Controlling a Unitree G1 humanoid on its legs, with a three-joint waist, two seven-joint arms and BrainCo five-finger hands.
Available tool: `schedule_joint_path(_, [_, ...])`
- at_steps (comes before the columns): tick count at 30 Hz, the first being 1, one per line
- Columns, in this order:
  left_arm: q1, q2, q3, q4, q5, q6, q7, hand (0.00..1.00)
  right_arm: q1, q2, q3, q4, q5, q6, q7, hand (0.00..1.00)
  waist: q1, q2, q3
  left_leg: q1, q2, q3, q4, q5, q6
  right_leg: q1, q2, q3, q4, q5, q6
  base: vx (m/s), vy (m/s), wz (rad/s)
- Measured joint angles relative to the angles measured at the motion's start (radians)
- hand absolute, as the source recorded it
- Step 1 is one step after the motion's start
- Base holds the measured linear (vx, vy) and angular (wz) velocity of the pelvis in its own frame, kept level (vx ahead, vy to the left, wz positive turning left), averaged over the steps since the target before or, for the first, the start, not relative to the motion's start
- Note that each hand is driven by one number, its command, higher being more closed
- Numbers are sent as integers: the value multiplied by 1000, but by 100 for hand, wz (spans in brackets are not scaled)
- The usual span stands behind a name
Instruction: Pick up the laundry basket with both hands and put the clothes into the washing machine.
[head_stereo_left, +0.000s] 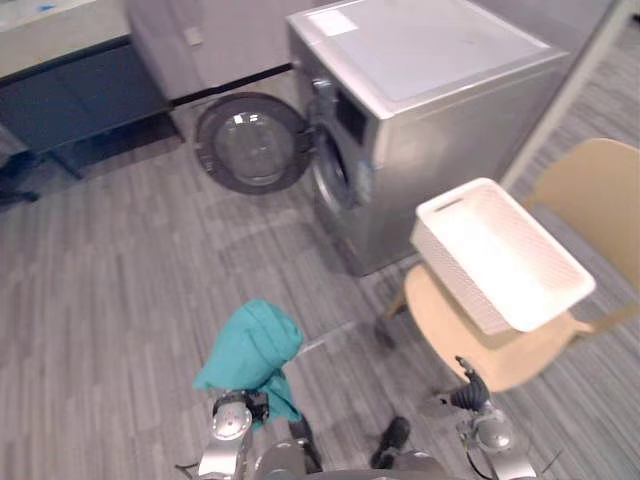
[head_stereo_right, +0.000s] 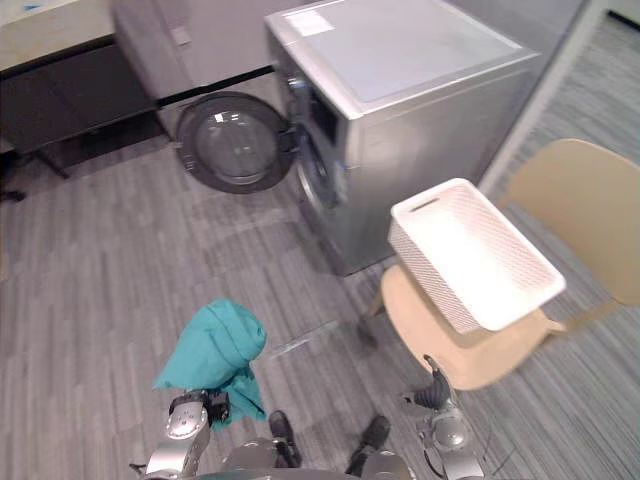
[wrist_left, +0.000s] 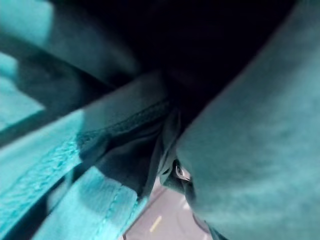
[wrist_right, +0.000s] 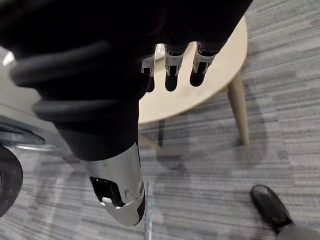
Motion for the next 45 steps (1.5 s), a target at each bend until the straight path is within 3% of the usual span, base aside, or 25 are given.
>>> schedule_joint_path(2, [18, 9, 28, 0, -1, 2, -5, 100, -17, 24, -1, 17, 0, 0, -2, 0, 1, -25, 13, 6, -29, -17, 18, -38, 11, -3, -55, -15, 78, -43, 33, 128, 198, 42])
schedule_joint_path(4, [54, 11, 37, 0, -2, 7, -12, 100, -31, 36, -1, 31, 0, 3, -2, 0, 6, -67, 33, 12, -90, -42, 75, -115, 30, -59, -207, 33, 356, -139, 48, 108, 239, 50])
schedule_joint_path(6, [77, 8, 29, -3, -1, 11, -25, 100, -31, 35, -1, 29, 0, 9, -2, 0, -3, -75, 50, 20, -129, -78, 100, -148, 53, -127, -284, 164, 564, -122, -40, 130, 216, 69])
schedule_joint_path(7, [77, 14, 22, -16, 0, 13, -25, 100, -22, 43, 2, 18, 2, 11, -2, 0, -11, -81, 68, 52, -153, -118, 112, -167, 73, -200, -294, 333, 723, -48, -137, 226, 162, 101])
schedule_joint_path(8, [73, 28, 16, -22, -1, 14, -23, 100, -2, 58, 7, 17, 11, 10, -2, 0, -17, -65, 84, 69, -152, -172, 128, -182, 86, -250, -221, 472, 799, -134, -37, 274, 113, 105])
schedule_joint_path(9, [71, 30, 15, -25, -1, 14, -23, 100, 3, 65, 10, 14, 20, 9, -1, 0, -19, -65, 85, 74, -150, -196, 131, -191, 85, -262, -180, 504, 803, -169, -21, 266, 38, 112])
schedule_joint_path(10, [72, 40, 17, -44, -1, 15, -21, 100, 13, 83, 11, -11, 38, 9, 0, 0, -30, -78, 91, 94, -163, -243, 121, -202, 87, -295, -87, 561, 773, -228, -12, 277, -5, 105])
schedule_joint_path(13, [42, 57, 12, -47, -1, 14, -23, 100, 14, 82, 10, -40, 49, 7, -2, 0, -54, -93, 110, 146, -206, -333, 101, -225, 89, -363, 27, 591, 527, -221, 23, 316, -36, 105])
schedule_joint_path(14, [36, 56, 13, -46, -1, 14, -24, 100, 12, 80, 10, -40, 49, 6, -1, 0, -60, -93, 116, 158, -210, -348, 103, -230, 84, -365, 38, 590, 464, -204, 24, 383, -77, 119])
schedule_joint_path(16, [20, 50, -7, -39, 0, 14, -24, 100, 21, 77, 10, -41, 49, 7, -1, 0, -60, -104, 119, 219, -235, -427, 102, -259, 37, -364, 55, 599, 225, -67, 2, 545, -166, 116])
schedule_joint_path(18, [18, 46, -28, -39, 5, 11, -25, 100, 35, 73, 10, -45, 49, 7, 0, 0, -62, -90, 113, 260, -225, -485, 90, -284, -2, -352, 56, 592, 258, 39, -67, 523, -202, 95])
schedule_joint_path(21, [21, 22, -47, -43, 15, 8, -27, 100, 39, 84, 14, -121, 50, 8, 4, 0, -63, -54, 116, 217, -146, -422, 311, -276, -63, -288, 80, 512, 343, -65, -124, 608, -278, 61])
schedule_joint_path(22, [41, 9, -41, -53, 16, 8, -35, 100, 48, 89, 28, -159, 50, 7, 4, 0, -58, -47, 115, 168, -98, -368, 497, -241, -114, -231, 115, 507, 330, -89, -137, 655, -294, -17])
schedule_joint_path(23, [64, -6, -38, -68, 16, 5, -46, 100, 54, 90, 52, -207, 57, -1, 4, 0, -45, -42, 115, 98, -1, -308, 729, -175, -109, -148, 165, 514, 302, -121, -162, 528, -215, -43])
schedule_joint_path(26, [66, -29, -48, -85, 16, 7, -69, 100, 57, 96, 52, -268, 79, -3, 0, 0, -17, -50, 109, -61, 115, -222, 934, -228, -37, -33, 216, 558, 244, -164, -183, 460, -135, -51])
schedule_joint_path(30, [46, -40, -53, -94, 17, 7, -71, 100, 89, 107, 46, -274, 80, 6, -2, 0, 0, -60, 106, -152, 70, -235, 641, -241, -18, 78, 206, 609, 170, -177, -172, 416, 3, -41])
schedule_joint_path(32, [44, -40, -63, -94, 19, 8, -70, 100, 108, 110, 35, -273, 80, 6, -4, 0, 4, -63, 105, -159, -27, -374, 380, -215, -59, 106, 193, 675, 167, -207, -142, 355, 139, -73])
schedule_joint_path(34, [50, -42, -77, -93, 19, 8, -69, 100, 109, 111, 29, -269, 79, 6, -14, 0, 16, -53, 100, -155, -40, -429, 281, -188, -85, 103, 208, 741, 183, -240, -110, 334, 238, -117])
schedule_joint_path(35, [55, -42, -92, -93, 20, 9, -70, 100, 114, 114, 28, -266, 79, 6, -20, 0, 23, -24, 85, -137, -26, -438, 263, -179, -78, 99, 226, 785, 205, -266, -88, 343, 333, -151])
schedule_joint_path(36, [59, -44, -97, -92, 21, 9, -71, 100, 118, 112, 25, -258, 79, 7, -20, 0, 25, -19, 79, -122, -13, -440, 270, -128, -70, 92, 237, 828, 241, -302, -76, 344, 374, -165])
schedule_joint_path(37, [56, -28, -96, -88, 21, 11, -70, 100, 120, 143, 27, -241, 79, 9, -21, 0, 25, -69, 66, -105, -14, -360, 308, -180, -53, 67, 208, 875, 299, -340, -41, 313, 350, -158])
schedule_joint_path(38, [54, -11, -95, -88, 21, 12, -69, 100, 129, 162, 28, -239, 79, 9, -21, 0, 22, -90, 55, -94, -13, -299, 312, -207, -43, 43, 187, 884, 324, -349, -26, 346, 357, -159])
schedule_joint_path(40, [43, 16, -95, -88, 21, 12, -68, 100, 128, 175, 31, -212, 79, 8, -21, 0, 19, -130, 33, -54, -8, -191, 308, -244, -18, -11, 140, 846, 372, -339, 33, 244, 263, -158])
schedule_joint_path(42, [24, 43, -96, -88, 20, 18, -67, 100, 68, 171, 30, -123, 79, 8, -21, 0, -3, -145, 25, 5, -6, -81, 272, -256, -6, -77, 68, 685, 450, -319, 75, 156, 227, -147])
schedule_joint_path(45, [3, 76, -81, -81, 18, 19, -65, 100, 1, 168, 42, -31, 79, 8, -20, 0, -6, -131, 33, 98, 27, 77, 244, -256, -6, -104, -27, 313, 477, -301, 29, 133, 161, -150])
